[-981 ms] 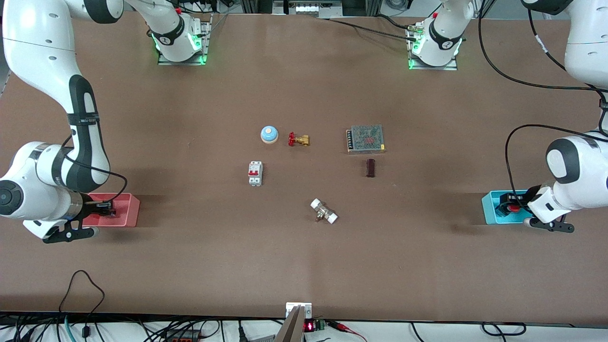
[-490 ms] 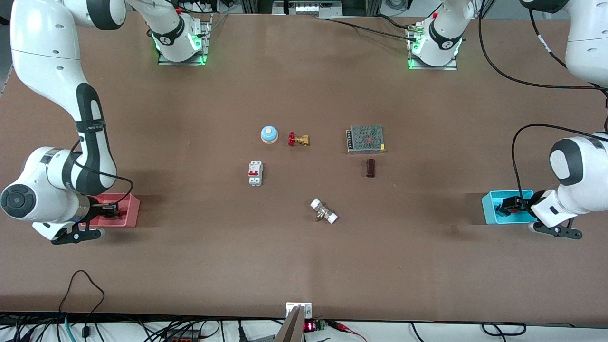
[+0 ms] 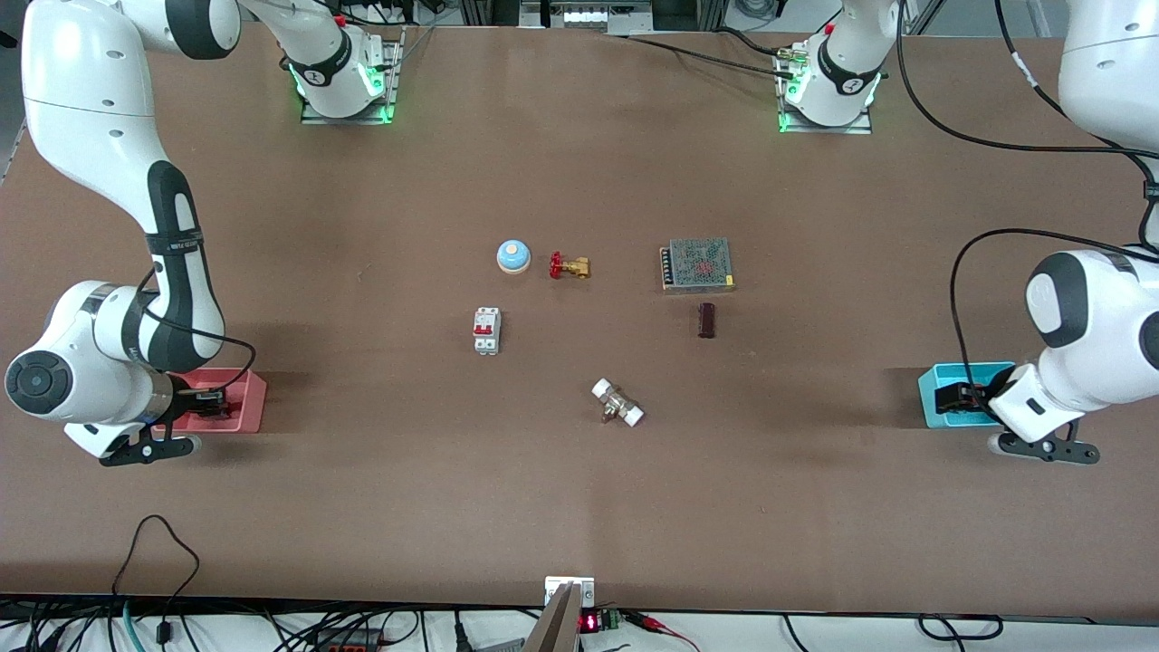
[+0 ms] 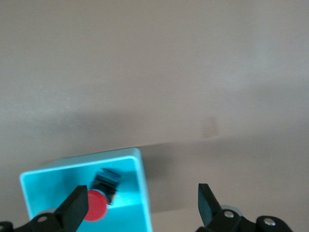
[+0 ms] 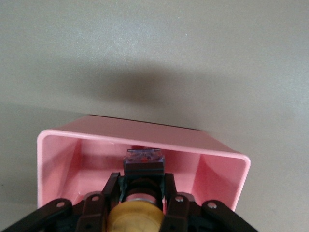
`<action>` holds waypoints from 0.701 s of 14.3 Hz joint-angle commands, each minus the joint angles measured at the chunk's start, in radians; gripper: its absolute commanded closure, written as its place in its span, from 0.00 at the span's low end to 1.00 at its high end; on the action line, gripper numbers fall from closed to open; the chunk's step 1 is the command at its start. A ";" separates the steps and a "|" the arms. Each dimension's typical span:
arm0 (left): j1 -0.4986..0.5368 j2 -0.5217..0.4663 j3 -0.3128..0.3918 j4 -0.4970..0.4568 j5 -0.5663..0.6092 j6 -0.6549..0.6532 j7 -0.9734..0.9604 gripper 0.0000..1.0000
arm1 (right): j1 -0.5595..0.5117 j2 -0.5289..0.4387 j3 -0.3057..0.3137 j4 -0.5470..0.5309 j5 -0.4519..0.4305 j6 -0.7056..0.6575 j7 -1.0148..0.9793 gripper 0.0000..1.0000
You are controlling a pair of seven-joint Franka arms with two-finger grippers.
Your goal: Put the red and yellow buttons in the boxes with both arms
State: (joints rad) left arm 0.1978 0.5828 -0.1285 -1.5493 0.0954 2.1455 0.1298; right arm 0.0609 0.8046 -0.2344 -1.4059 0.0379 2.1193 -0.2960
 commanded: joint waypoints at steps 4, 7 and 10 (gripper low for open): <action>-0.049 -0.178 -0.022 -0.052 0.017 -0.165 -0.088 0.00 | -0.009 -0.008 0.007 -0.008 0.019 0.005 0.003 0.00; -0.049 -0.283 -0.029 -0.052 0.014 -0.266 -0.088 0.00 | -0.015 -0.044 0.007 -0.005 0.023 -0.042 0.001 0.00; -0.047 -0.383 -0.030 -0.055 0.012 -0.337 -0.088 0.00 | -0.006 -0.122 0.007 0.002 0.023 -0.134 0.003 0.00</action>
State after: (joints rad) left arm 0.1385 0.2904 -0.1457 -1.5547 0.0955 1.8377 0.0507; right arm 0.0545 0.7608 -0.2357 -1.3923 0.0492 2.0517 -0.2928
